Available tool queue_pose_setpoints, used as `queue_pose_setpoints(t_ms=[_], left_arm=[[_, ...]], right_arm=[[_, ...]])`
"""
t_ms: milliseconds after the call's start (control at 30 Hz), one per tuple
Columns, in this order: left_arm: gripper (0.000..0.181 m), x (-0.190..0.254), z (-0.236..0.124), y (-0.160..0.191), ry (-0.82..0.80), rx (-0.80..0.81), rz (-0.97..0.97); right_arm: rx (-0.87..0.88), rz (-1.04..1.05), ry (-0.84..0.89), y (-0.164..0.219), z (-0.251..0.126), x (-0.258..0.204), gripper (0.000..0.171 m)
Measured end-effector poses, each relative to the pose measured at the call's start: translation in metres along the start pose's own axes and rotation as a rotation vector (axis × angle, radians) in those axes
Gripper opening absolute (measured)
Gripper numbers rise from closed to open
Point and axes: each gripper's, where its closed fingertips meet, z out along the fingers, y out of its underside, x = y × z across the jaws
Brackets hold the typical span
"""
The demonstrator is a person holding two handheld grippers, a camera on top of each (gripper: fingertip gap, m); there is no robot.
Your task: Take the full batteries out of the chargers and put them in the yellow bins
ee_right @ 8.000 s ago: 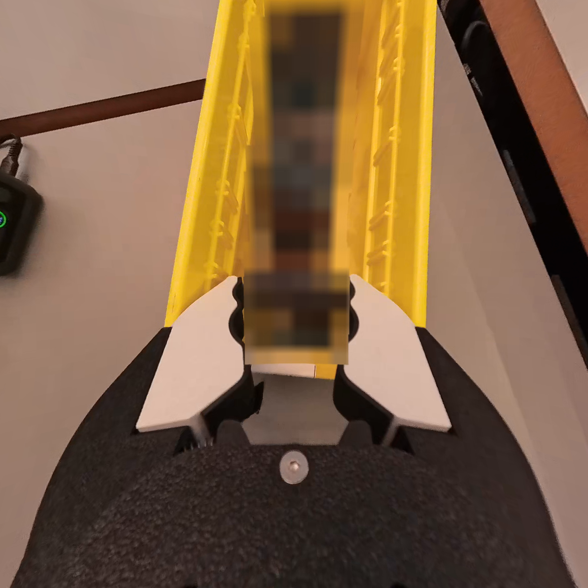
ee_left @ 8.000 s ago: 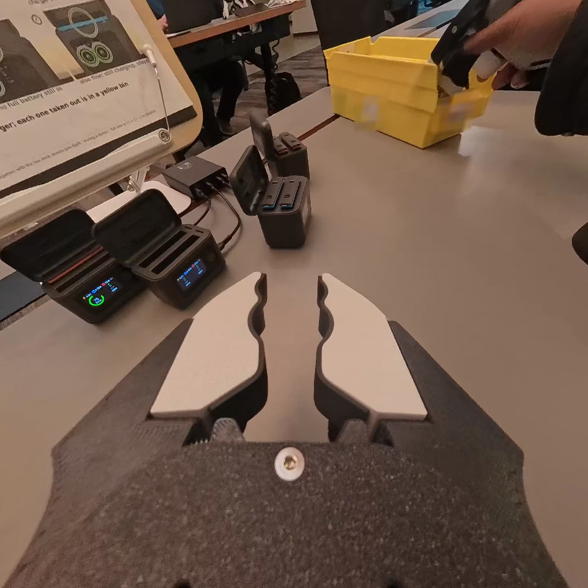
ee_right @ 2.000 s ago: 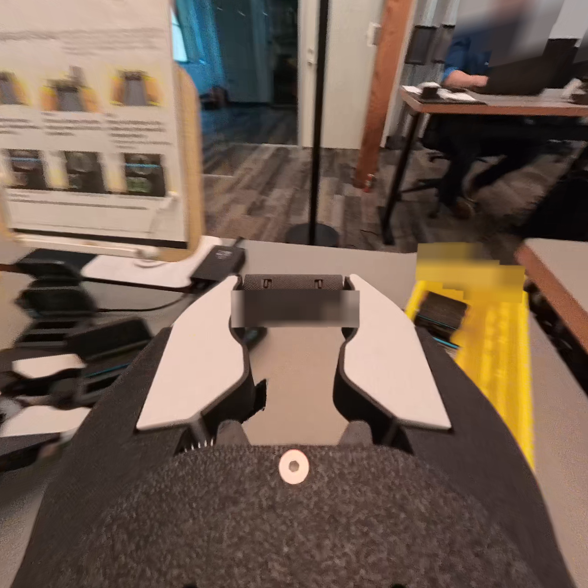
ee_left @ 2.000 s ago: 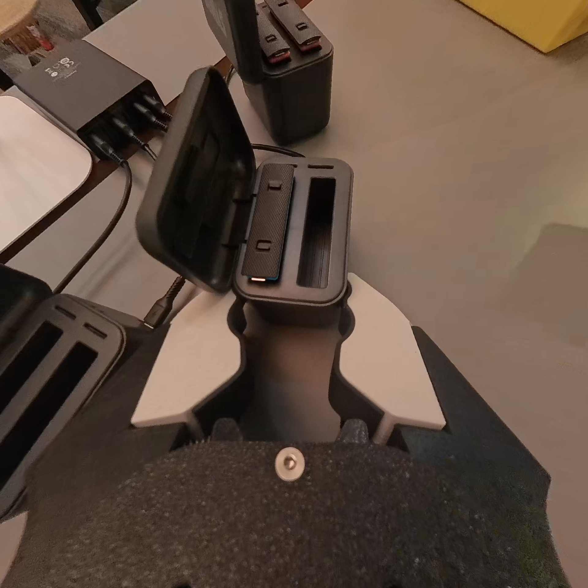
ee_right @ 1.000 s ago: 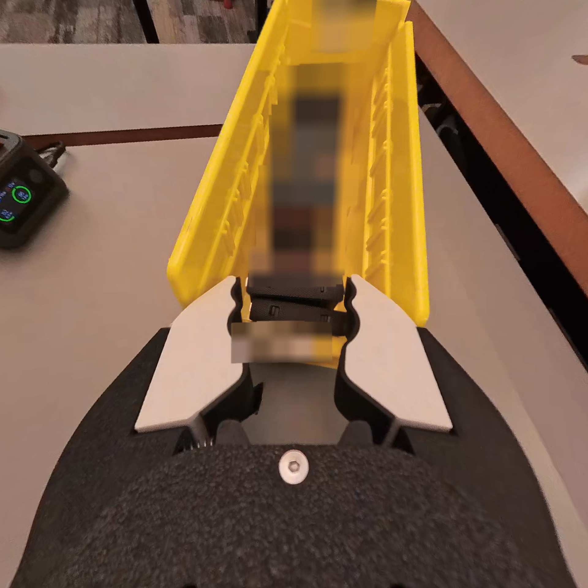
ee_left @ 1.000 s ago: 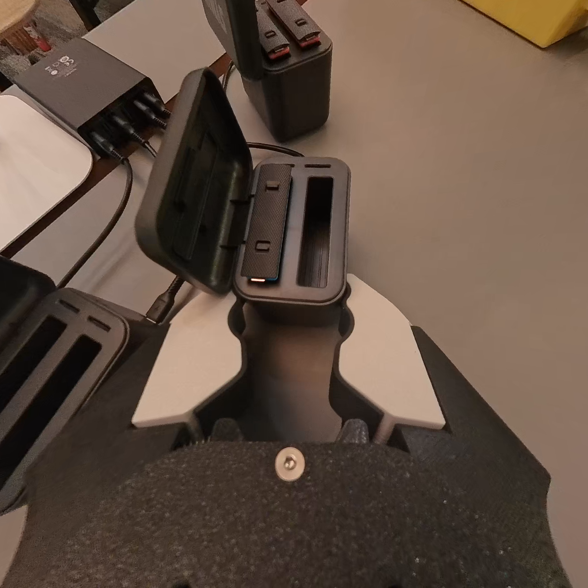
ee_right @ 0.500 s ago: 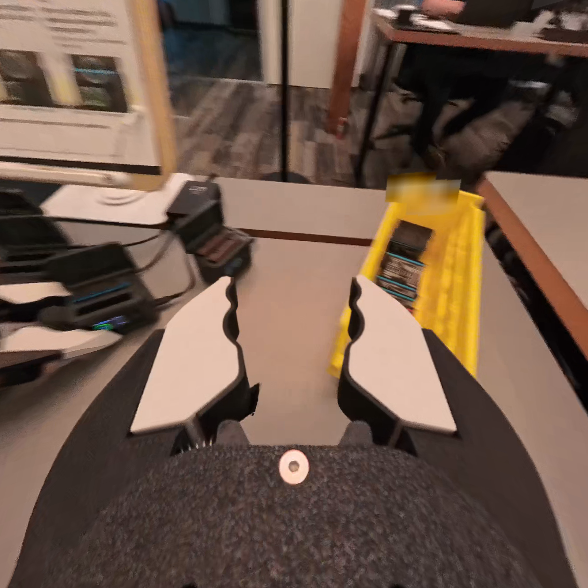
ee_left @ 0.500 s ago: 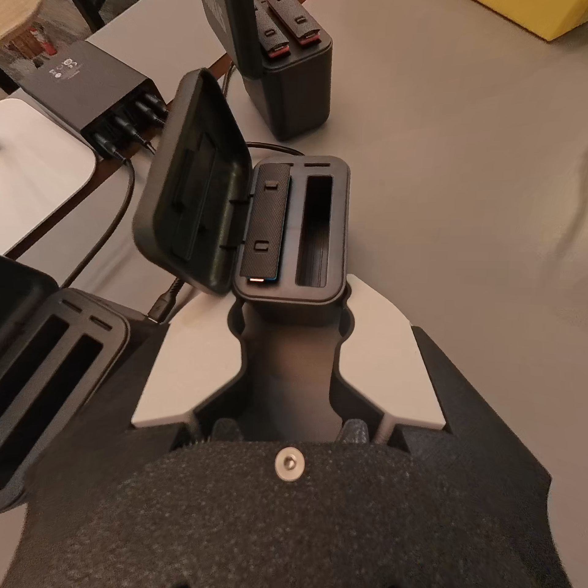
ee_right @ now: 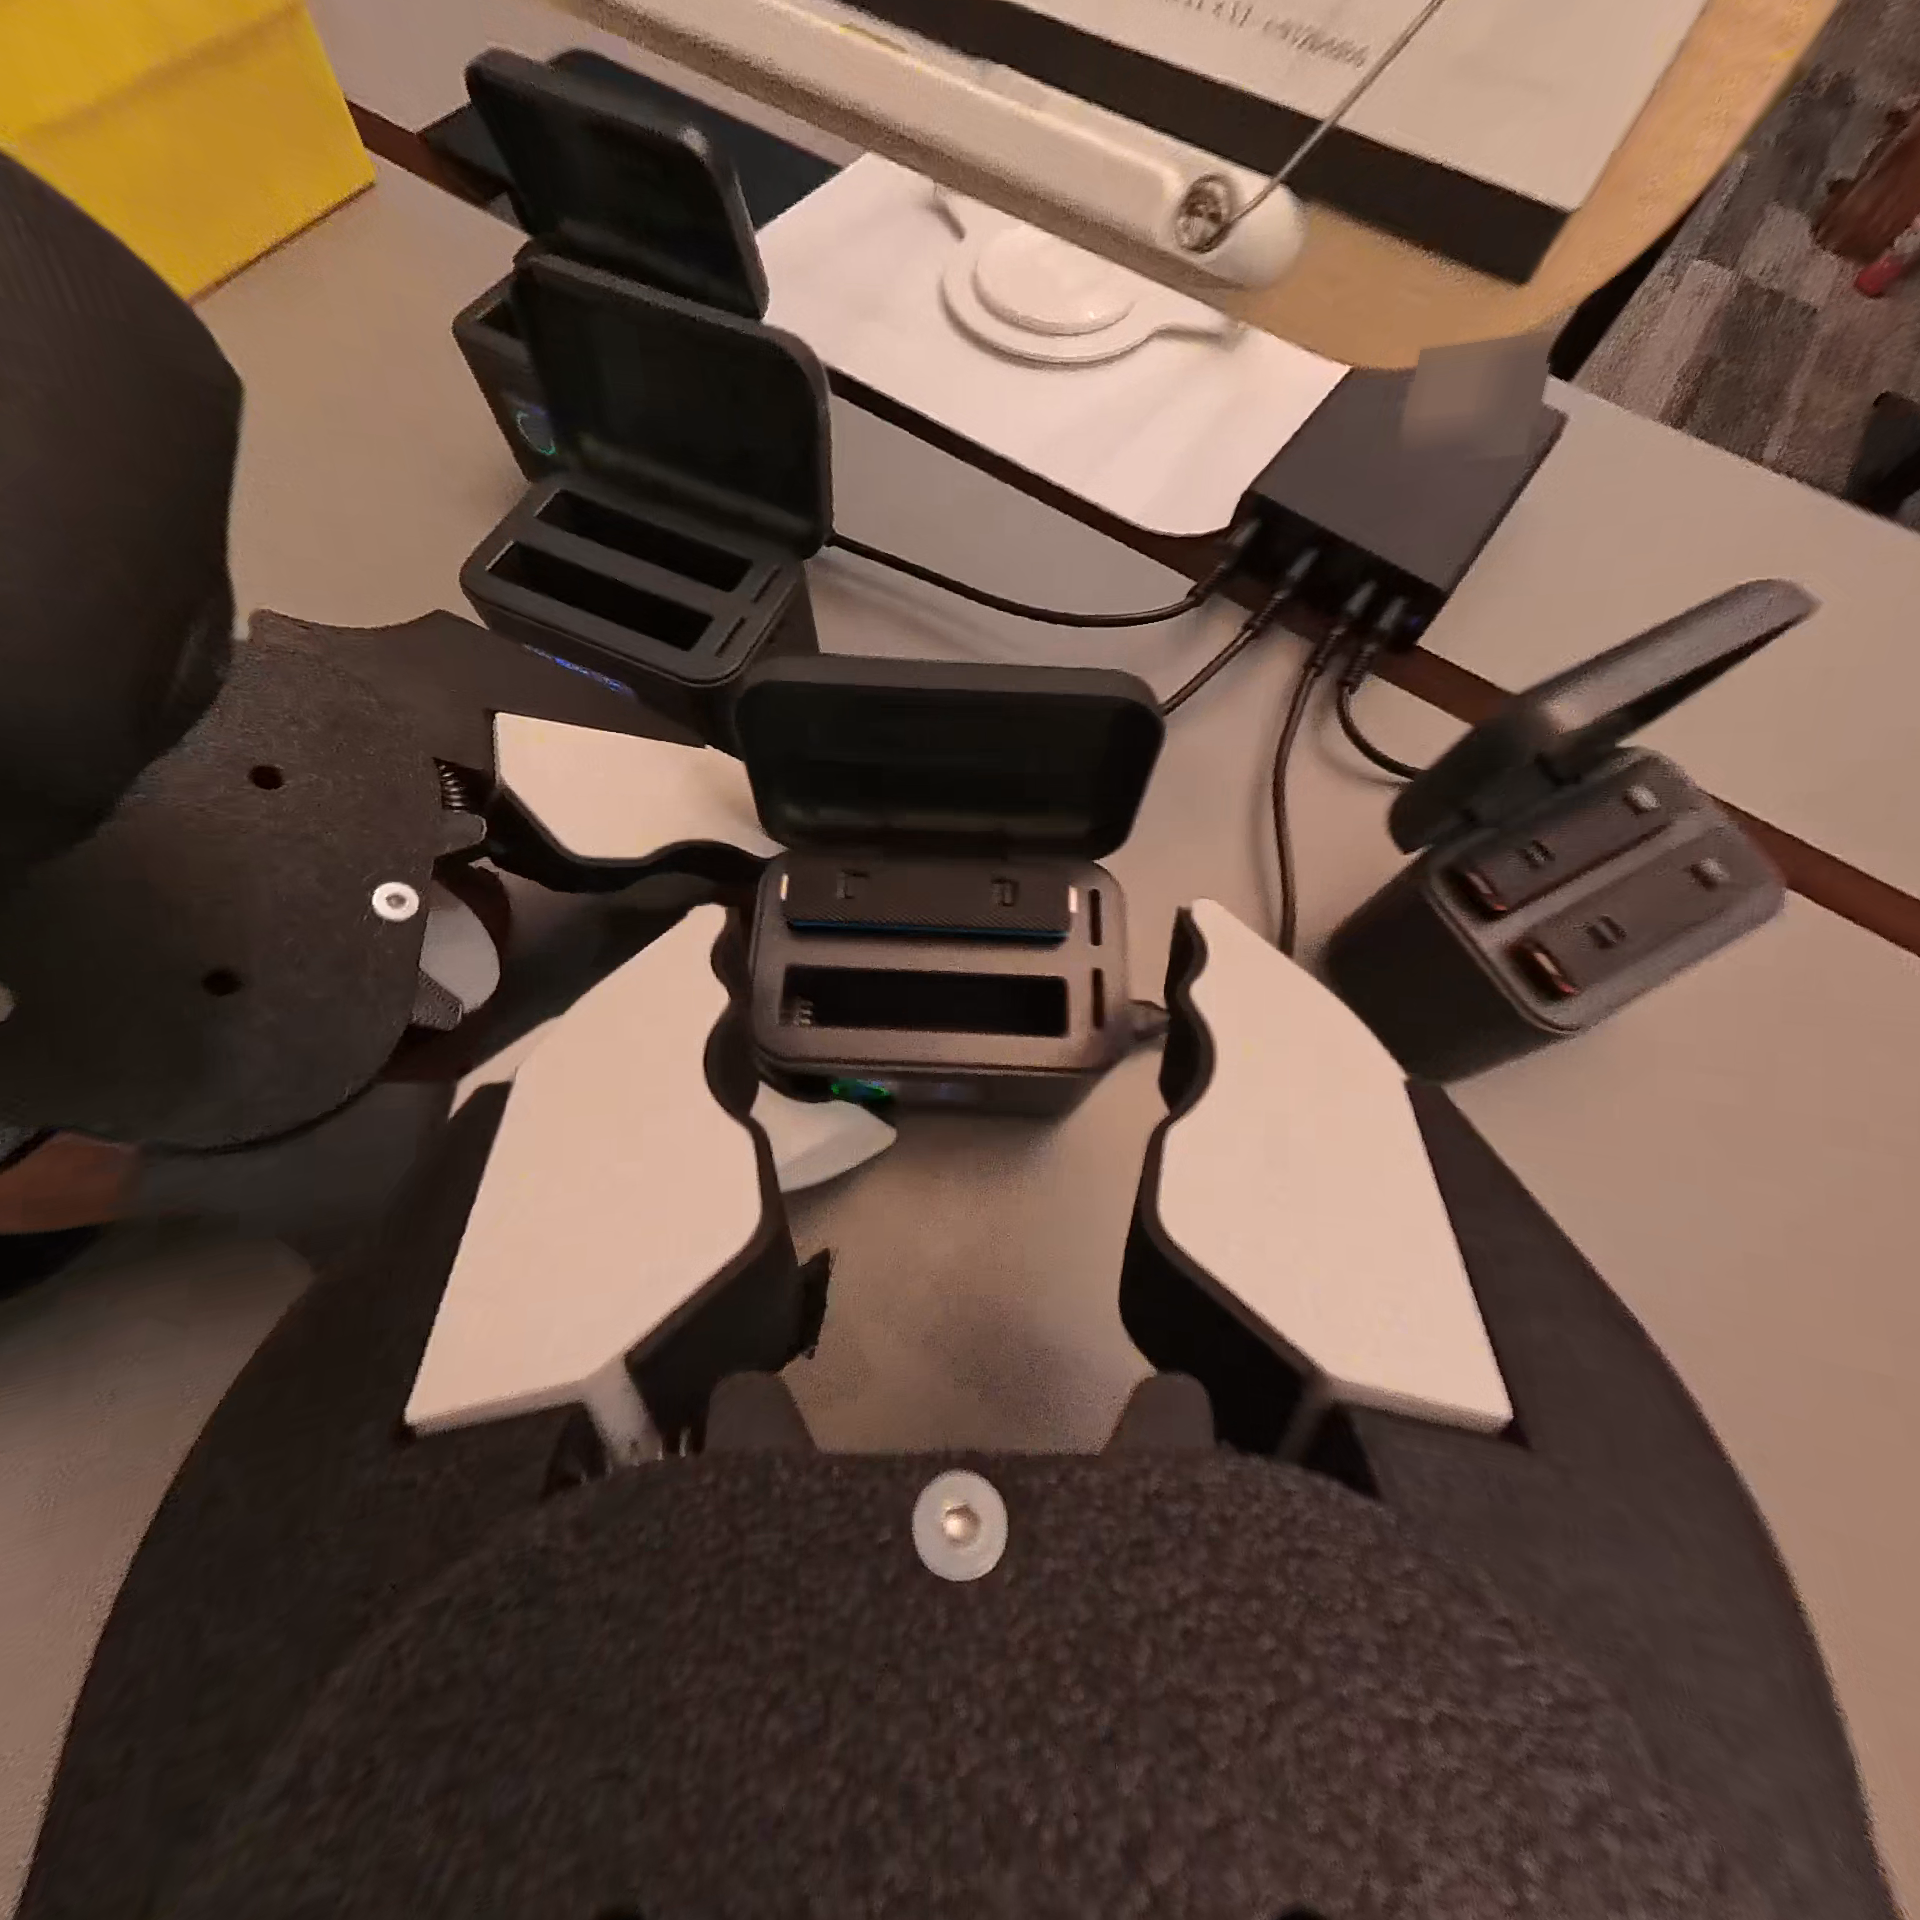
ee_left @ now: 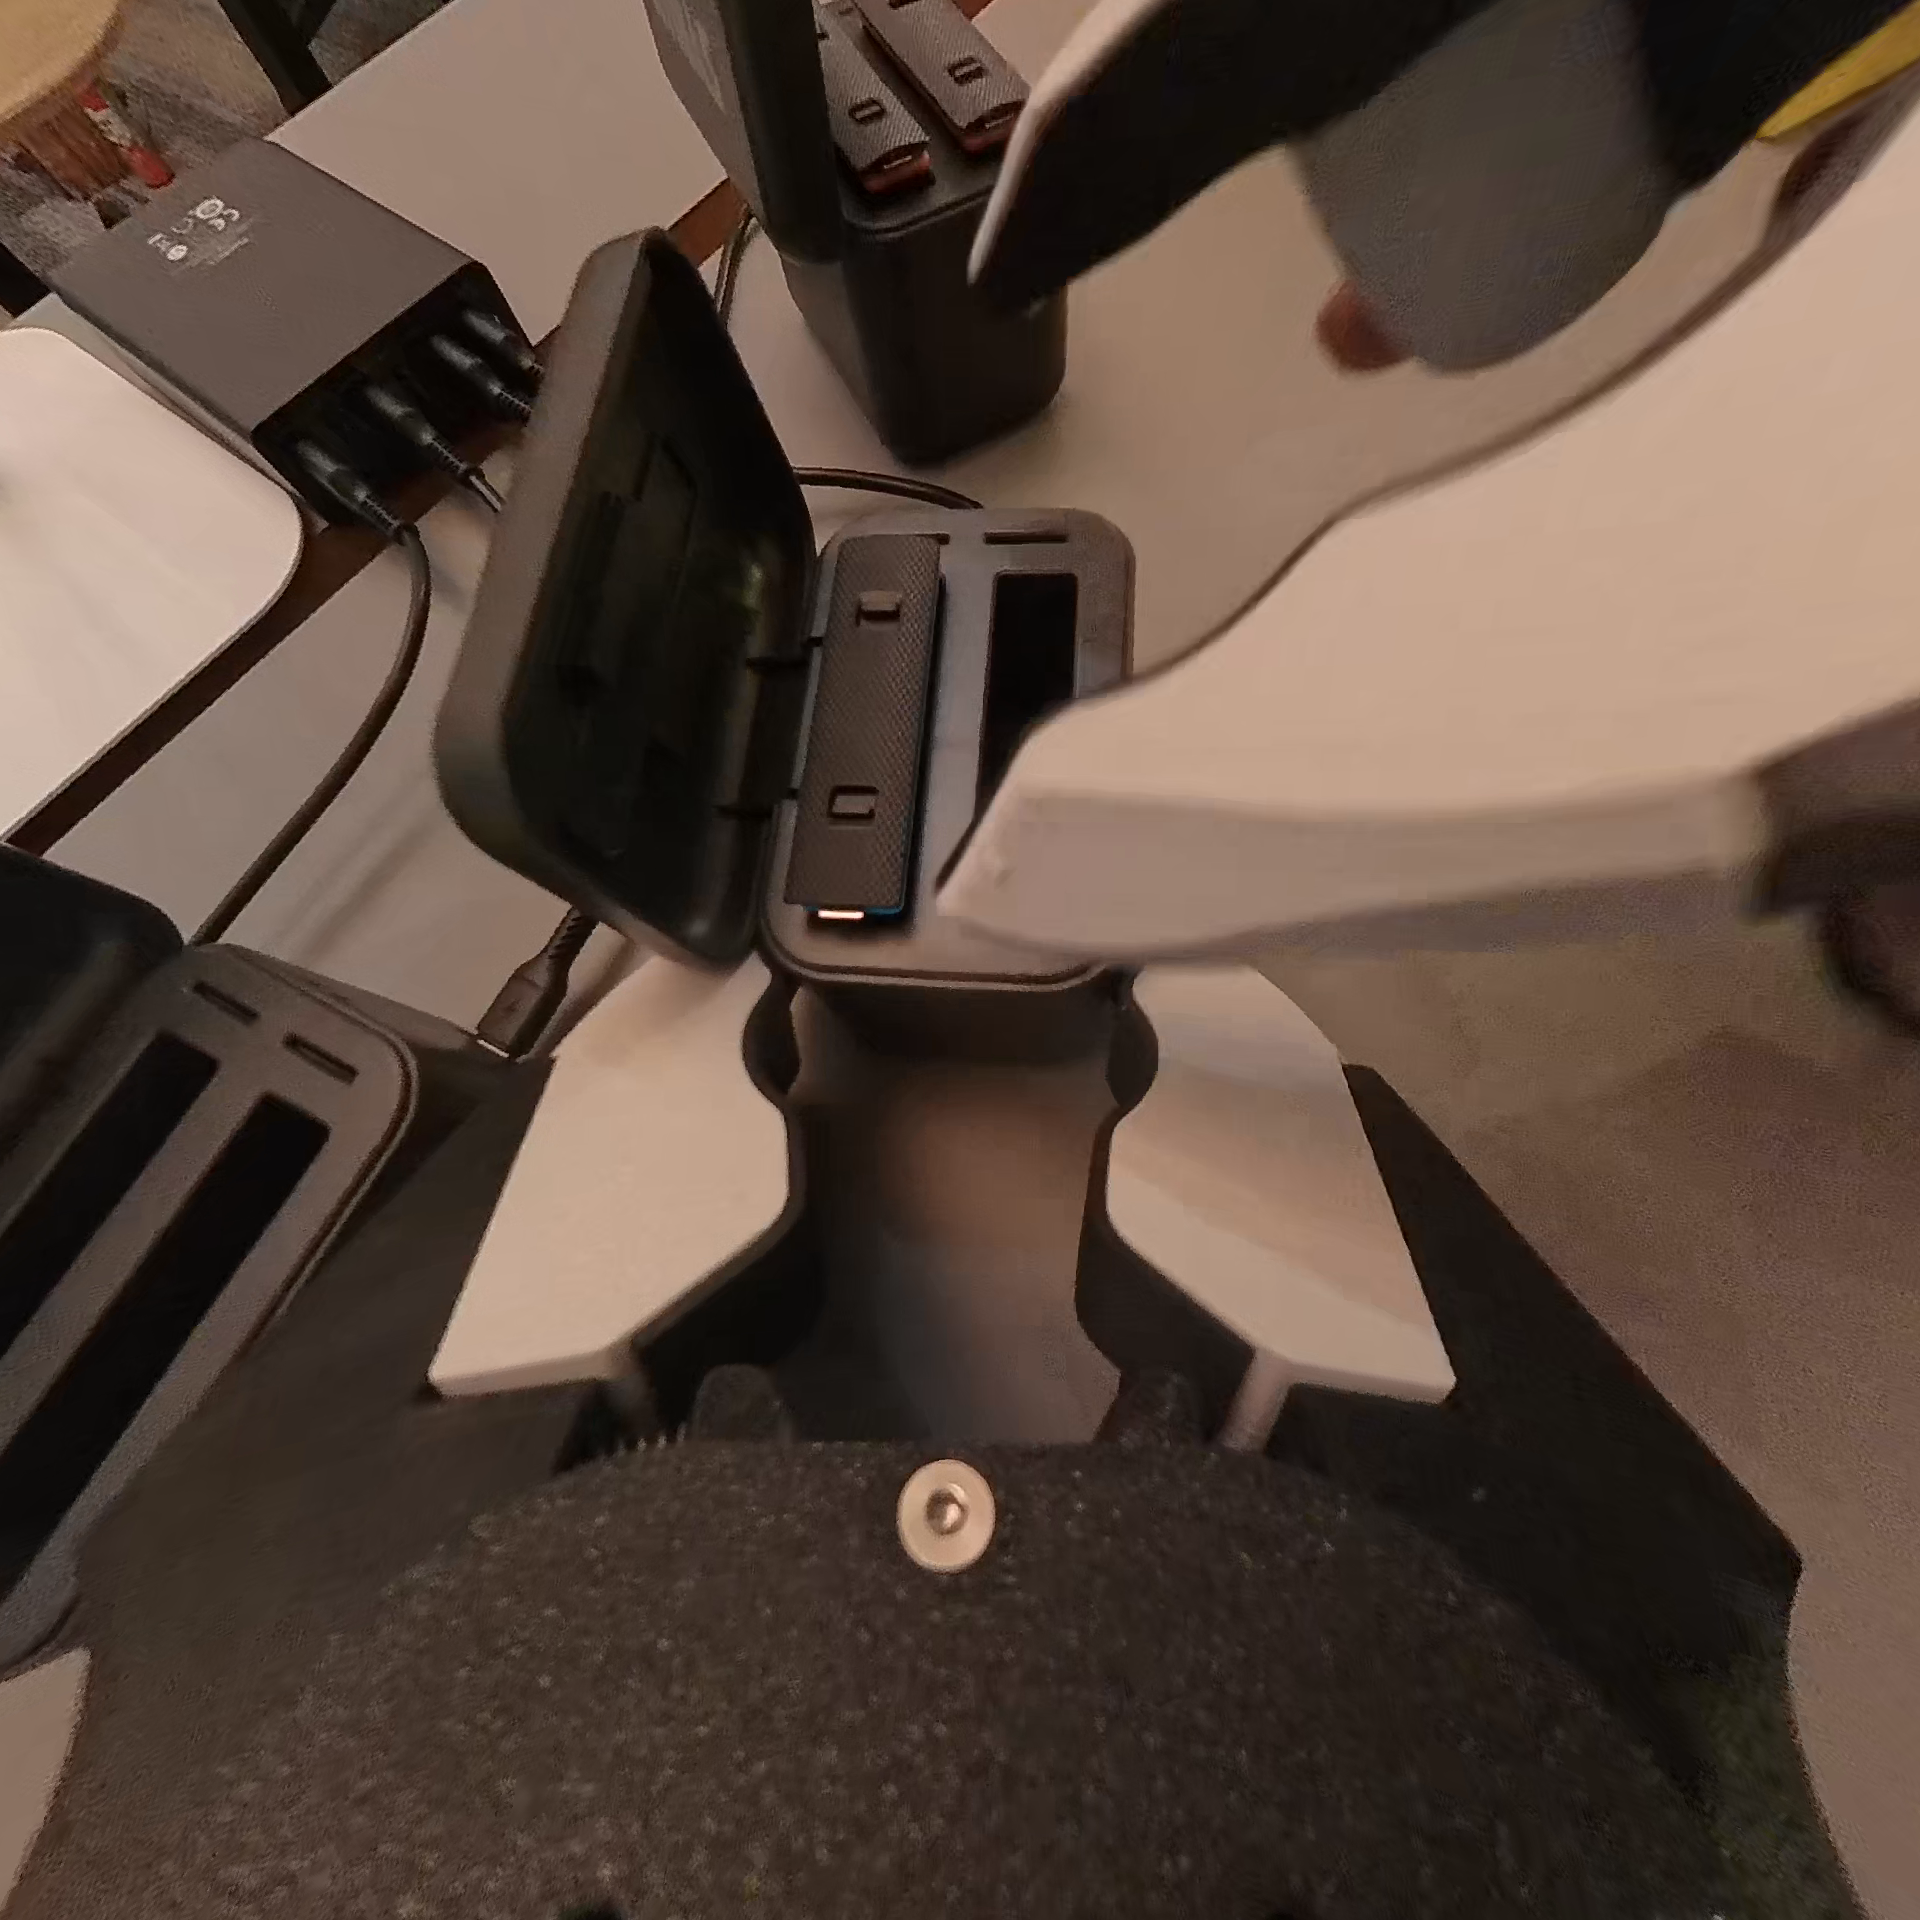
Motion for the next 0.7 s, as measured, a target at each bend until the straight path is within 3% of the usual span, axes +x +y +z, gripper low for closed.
queue_pose_setpoints(t_ms=[233,700], left_arm=[[0.057,0.001,0.000,0.000,0.005,0.001,0.001],[0.057,0.001,0.000,0.000,0.006,-0.001,0.000]], right_arm=[[-0.012,0.015,-0.002,0.010,0.020,-0.005,0.076],[0.049,0.041,-0.020,0.006,0.020,-0.008,0.063]])
